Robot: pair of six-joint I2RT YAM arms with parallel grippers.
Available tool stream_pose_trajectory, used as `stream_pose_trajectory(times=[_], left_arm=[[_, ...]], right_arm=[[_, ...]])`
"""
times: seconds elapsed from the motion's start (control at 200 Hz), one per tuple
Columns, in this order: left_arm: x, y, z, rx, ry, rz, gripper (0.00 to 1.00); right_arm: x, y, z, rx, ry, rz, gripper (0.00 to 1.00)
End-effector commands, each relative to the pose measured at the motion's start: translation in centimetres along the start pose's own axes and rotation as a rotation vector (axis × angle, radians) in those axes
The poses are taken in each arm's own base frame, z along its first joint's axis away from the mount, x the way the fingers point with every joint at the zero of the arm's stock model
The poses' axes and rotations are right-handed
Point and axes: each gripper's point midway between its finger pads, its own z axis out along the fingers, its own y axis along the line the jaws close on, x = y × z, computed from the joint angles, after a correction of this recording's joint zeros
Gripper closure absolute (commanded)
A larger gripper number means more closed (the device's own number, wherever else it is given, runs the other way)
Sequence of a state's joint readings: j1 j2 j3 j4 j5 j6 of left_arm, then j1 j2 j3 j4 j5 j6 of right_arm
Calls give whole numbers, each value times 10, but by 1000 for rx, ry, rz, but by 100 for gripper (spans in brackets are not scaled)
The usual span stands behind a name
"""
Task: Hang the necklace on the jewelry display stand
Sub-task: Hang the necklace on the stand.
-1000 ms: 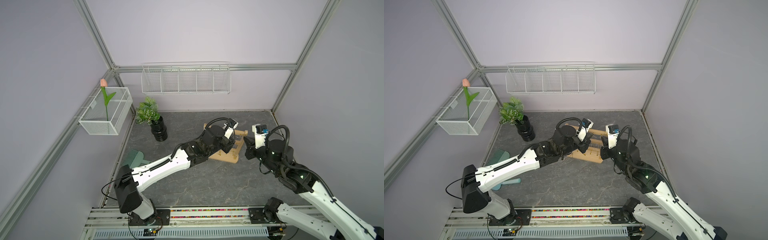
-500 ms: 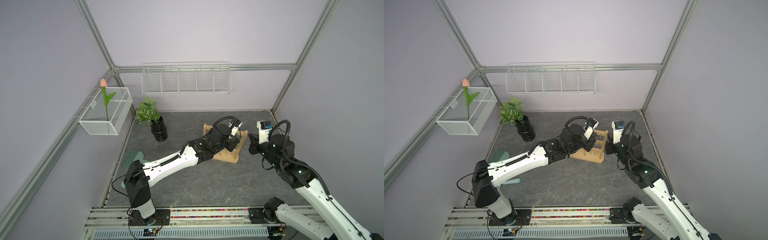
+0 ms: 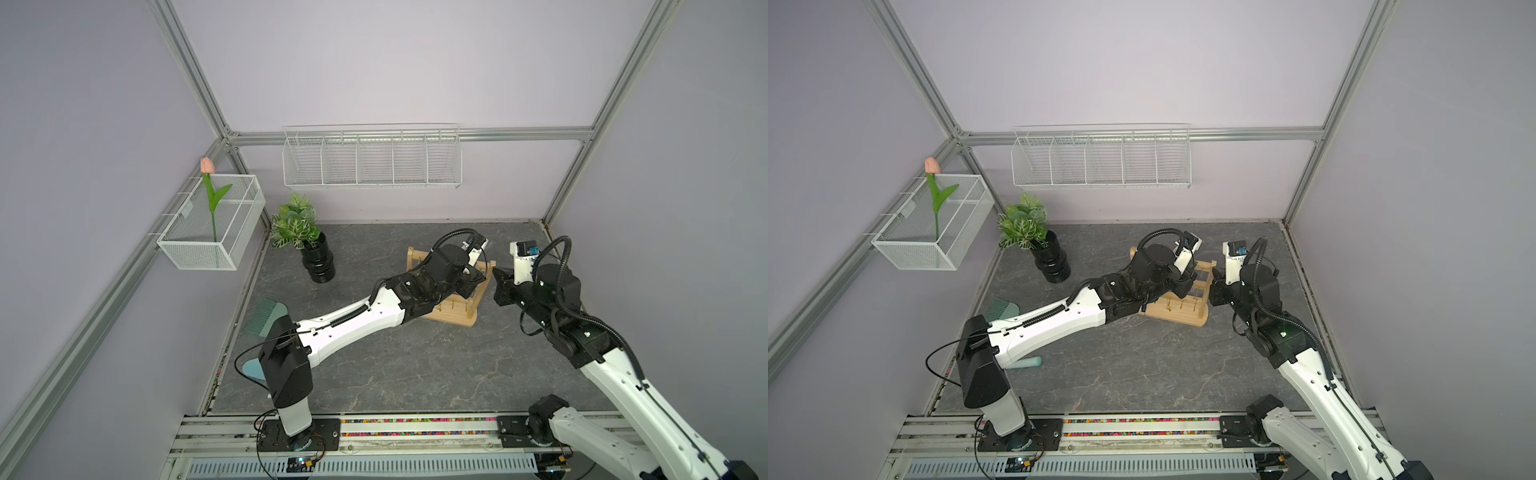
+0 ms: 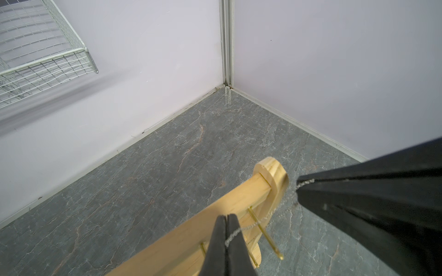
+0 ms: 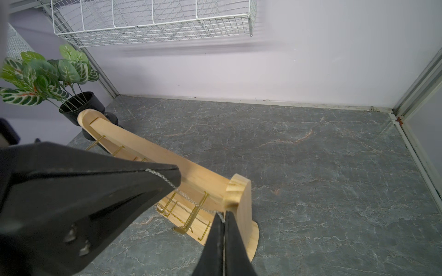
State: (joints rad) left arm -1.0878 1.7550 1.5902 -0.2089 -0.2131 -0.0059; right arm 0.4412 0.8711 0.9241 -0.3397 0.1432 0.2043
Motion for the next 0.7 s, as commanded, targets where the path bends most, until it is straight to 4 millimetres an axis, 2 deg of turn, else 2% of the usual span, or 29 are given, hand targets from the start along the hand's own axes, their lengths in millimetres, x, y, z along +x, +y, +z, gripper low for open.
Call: stream_pose_trajectory(times=[0.0,0.17,0.395,0.425,0.565,0.695], left_arm=[[12,-3,7,4,46,26,99],[16,-1,7,-6,58,27,87],[13,0,3,-7,53,25,79],[12,0,2,-4,54,26,76],[8,0,-4,0,46,16,66],[6,4,-8,-17,42,15,65]], right_arm=[[2,2,5,-27,-6,18,93],[6,2,9,-42,3,34,93],[8,4,11,-61,11,49,93],[20,3,15,-58,39,51,93],[24,5,14,-73,47,62,93],[27,4,14,-71,57,62,93]])
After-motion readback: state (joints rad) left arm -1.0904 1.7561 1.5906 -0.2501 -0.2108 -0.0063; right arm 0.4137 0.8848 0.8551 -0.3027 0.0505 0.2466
